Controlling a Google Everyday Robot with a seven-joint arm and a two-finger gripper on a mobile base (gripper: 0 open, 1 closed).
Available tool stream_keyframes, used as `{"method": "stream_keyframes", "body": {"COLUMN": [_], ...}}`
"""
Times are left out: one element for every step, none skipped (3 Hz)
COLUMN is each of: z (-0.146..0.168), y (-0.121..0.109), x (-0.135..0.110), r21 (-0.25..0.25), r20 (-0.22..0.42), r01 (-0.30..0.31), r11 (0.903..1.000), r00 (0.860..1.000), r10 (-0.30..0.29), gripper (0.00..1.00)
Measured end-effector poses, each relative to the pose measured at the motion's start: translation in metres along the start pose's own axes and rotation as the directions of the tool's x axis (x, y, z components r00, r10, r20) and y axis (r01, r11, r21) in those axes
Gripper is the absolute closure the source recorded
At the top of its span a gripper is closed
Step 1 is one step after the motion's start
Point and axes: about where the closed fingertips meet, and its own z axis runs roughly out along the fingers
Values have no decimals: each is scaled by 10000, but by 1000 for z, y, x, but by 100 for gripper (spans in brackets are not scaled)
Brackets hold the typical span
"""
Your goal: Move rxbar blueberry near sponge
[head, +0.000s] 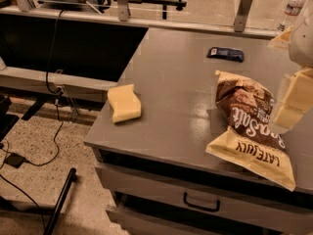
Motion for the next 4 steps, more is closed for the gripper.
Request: {"method": "stream_keyframes", "body": {"z": [-1, -5, 13, 46], "y": [-1, -42, -101, -169], "x": [0, -6, -1, 22], "r21": [34, 391, 313, 276], "r20": [15, 657, 1368, 1286], "r01": [1, 164, -38, -1126], "r11": [10000, 9991, 9995, 9933], "r00": [10000, 9977, 9906, 9858], "r10": [-1, -189, -5, 1082], "gripper": [0, 0, 0, 0]}}
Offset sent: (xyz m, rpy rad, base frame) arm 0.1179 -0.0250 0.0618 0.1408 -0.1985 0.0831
